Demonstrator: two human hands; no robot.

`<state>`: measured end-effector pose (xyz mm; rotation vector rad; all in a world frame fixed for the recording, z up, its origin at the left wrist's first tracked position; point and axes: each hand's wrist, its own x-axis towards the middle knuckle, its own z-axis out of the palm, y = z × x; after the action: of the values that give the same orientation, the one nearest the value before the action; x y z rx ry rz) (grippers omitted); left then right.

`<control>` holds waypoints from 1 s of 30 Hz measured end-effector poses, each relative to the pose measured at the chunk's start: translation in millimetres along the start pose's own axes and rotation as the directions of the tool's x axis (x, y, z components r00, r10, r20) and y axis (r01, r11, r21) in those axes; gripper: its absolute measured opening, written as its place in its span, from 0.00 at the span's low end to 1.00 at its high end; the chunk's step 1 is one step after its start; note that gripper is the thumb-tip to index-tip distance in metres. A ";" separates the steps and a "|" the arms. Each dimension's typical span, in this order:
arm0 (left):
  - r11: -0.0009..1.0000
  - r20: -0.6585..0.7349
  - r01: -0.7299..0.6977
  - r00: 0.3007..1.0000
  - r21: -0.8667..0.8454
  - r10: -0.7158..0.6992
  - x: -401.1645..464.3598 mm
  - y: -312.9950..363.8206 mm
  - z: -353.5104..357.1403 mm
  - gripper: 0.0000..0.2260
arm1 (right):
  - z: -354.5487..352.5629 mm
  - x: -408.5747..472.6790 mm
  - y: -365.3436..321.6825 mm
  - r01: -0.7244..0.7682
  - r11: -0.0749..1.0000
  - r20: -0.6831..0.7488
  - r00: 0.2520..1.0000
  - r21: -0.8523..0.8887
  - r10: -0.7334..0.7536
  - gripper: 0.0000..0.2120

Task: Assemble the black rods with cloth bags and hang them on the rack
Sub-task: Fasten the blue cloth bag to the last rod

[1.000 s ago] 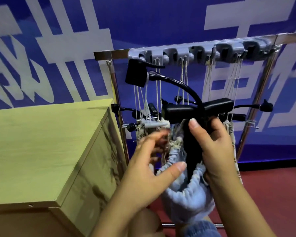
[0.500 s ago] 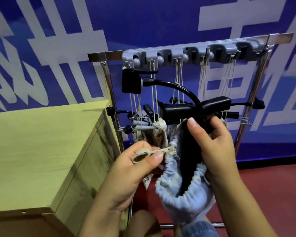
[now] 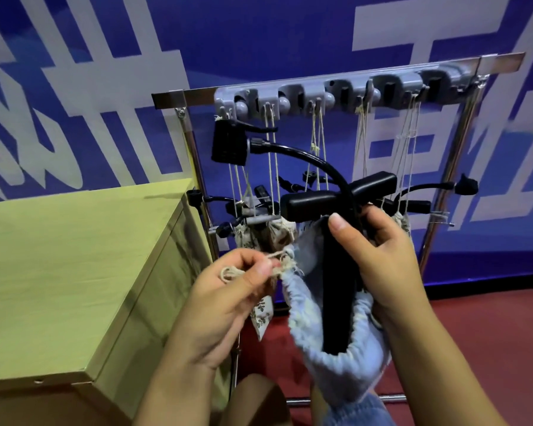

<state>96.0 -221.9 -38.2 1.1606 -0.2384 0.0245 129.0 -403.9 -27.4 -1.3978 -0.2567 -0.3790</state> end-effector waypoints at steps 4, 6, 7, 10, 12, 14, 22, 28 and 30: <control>0.865 0.152 0.006 0.985 -0.501 0.081 -0.3 9.1 -20.6 0.12 | -5.1 3.0 3.7 -0.015 1.000 -0.013 1.000 0.016 0.015 0.17; 0.851 0.120 -0.022 0.988 -0.525 0.099 -6.1 16.8 -27.0 0.15 | -7.5 3.7 3.0 -0.027 0.998 -0.012 1.000 0.054 0.027 0.17; 0.827 0.158 -0.006 0.981 -0.563 0.114 -8.9 13.8 -25.9 0.15 | -7.2 3.6 1.2 -0.036 0.996 -0.004 0.999 0.078 0.036 0.16; 0.957 0.164 -0.045 0.982 -0.285 0.095 -9.0 6.2 -12.1 0.24 | 0.8 3.5 -1.0 -0.042 0.995 0.026 0.999 0.092 0.040 0.14; 0.961 -0.090 -0.138 0.982 0.240 0.163 -1.0 -8.7 1.0 0.27 | 13.5 1.8 -1.7 -0.037 0.997 0.079 0.996 0.065 0.031 0.13; 0.828 -0.040 -0.174 0.972 0.533 0.230 6.1 -15.3 19.3 0.22 | 28.1 0.0 -0.6 -0.037 0.999 0.139 0.990 0.030 0.032 0.12; 0.790 -0.259 -0.100 0.913 0.605 0.314 10.3 -13.6 6.6 0.15 | 16.9 8.5 9.3 -0.207 0.951 0.228 0.961 0.228 0.155 0.29; 0.774 -0.321 -0.087 0.877 0.627 0.358 8.2 -10.5 -1.5 0.13 | -7.7 -7.8 11.1 -0.215 0.939 0.413 0.855 -0.268 0.314 0.23; 0.759 -0.327 -0.083 0.868 0.646 0.374 10.0 -9.6 -2.2 0.13 | -6.5 -11.6 15.5 -0.253 0.890 0.523 0.734 -0.380 0.432 0.25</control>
<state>107.6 -224.7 -45.7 1.7374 0.0438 0.6341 124.4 -407.1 -47.0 -1.7919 -0.4585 0.3774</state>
